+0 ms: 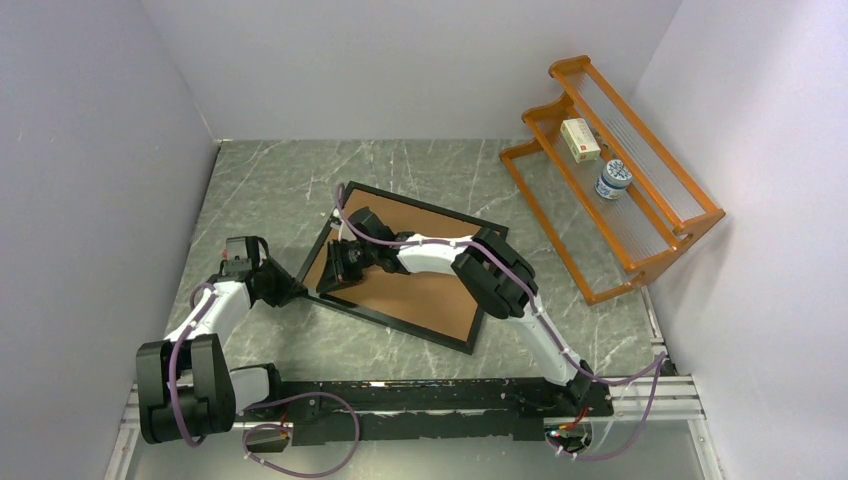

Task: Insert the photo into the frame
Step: Install the photo frame at the center of the board.

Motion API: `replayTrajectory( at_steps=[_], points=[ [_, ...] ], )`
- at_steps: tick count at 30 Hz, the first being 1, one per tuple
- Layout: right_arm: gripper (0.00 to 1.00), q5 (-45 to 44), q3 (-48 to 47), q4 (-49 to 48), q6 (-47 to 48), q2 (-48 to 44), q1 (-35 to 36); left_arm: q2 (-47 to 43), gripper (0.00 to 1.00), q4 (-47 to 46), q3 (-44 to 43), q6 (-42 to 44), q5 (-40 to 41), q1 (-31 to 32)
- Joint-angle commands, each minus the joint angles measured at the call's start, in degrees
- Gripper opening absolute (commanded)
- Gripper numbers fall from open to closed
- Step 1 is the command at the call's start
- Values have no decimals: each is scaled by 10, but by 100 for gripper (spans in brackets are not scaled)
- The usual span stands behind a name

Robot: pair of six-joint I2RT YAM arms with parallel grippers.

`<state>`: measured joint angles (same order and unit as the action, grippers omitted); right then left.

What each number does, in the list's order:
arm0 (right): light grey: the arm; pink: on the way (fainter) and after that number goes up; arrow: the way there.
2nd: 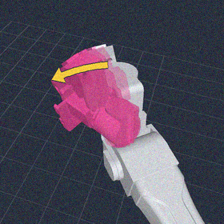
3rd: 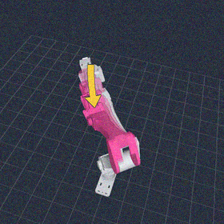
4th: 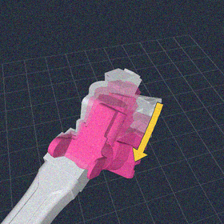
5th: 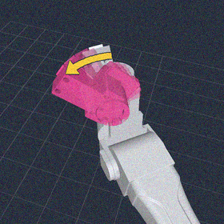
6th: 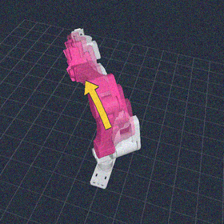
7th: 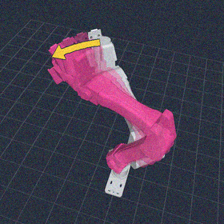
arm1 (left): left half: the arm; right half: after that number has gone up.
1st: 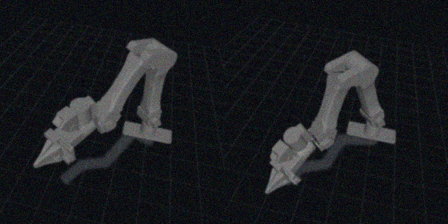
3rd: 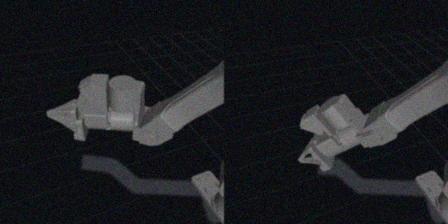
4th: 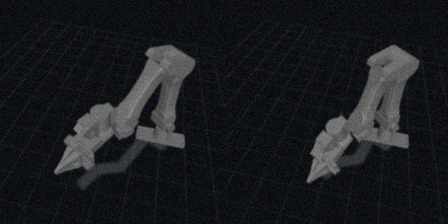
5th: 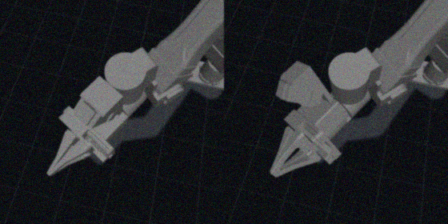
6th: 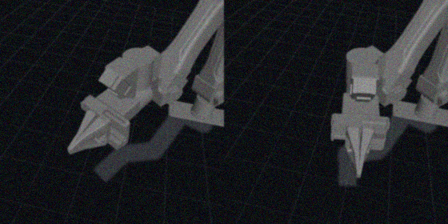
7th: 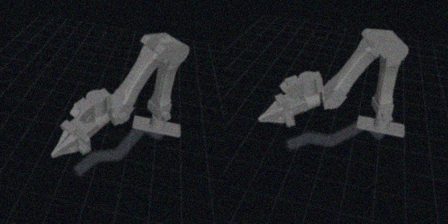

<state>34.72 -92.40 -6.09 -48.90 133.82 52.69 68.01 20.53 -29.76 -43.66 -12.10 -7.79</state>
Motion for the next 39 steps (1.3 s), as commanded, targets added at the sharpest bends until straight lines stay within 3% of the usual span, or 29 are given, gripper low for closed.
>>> replayTrajectory(
  at_steps=[1,11,17,32,39],
  points=[
    [20,-49,-9,53,21,36,-12,7,24,-1,12,12,2,2],
    [20,-130,-73,205,81,97,-22,13,23,13,11,3,26,2],
    [20,-161,-73,234,95,113,-31,24,23,17,7,-1,29,2],
    [30,-150,-4,147,112,3,-52,31,22,25,1,0,38,2],
    [35,-44,-8,83,97,-35,-32,34,22,18,2,0,29,2]
  ],
)
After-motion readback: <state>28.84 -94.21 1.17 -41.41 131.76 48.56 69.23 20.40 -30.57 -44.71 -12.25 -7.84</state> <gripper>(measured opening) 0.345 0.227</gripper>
